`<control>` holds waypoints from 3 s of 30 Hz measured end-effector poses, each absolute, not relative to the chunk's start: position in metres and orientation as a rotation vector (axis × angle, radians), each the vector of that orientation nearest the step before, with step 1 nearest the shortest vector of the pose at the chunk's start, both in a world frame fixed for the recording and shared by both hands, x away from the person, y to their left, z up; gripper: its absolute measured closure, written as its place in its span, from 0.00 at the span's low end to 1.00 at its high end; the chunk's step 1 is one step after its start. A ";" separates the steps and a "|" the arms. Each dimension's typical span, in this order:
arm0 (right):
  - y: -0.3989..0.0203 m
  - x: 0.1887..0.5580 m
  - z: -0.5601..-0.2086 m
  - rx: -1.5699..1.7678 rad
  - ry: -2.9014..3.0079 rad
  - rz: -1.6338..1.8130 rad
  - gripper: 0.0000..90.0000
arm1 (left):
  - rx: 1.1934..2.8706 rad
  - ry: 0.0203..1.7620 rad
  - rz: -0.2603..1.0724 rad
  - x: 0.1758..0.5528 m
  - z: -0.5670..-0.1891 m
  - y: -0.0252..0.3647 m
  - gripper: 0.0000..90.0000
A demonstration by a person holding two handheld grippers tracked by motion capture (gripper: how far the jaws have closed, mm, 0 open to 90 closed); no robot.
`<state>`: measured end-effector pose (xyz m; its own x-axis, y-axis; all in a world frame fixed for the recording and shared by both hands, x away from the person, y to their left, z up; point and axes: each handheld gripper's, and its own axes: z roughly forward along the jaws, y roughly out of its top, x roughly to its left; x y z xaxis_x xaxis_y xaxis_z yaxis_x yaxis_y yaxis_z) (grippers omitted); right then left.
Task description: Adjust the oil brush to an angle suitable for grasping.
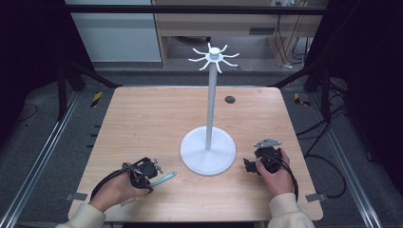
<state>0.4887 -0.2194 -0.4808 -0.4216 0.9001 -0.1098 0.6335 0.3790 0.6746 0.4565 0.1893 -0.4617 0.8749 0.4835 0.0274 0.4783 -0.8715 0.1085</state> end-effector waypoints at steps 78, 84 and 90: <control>-0.216 0.489 -0.482 1.299 2.197 0.754 0.11 | 2.225 0.728 0.467 0.435 -0.330 0.199 0.91; -0.217 0.489 -0.482 1.300 2.194 0.753 0.11 | 2.179 0.698 0.470 0.431 -0.318 0.196 0.91; -0.216 0.489 -0.482 1.297 2.195 0.751 0.11 | 2.169 0.680 0.494 0.430 -0.307 0.193 0.91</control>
<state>0.4891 -0.2161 -0.4817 -0.4362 0.8912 -0.1245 0.6282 0.4006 0.6670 0.4299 0.1928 -0.3066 0.7797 0.6144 0.1213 0.3051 -0.5418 0.7831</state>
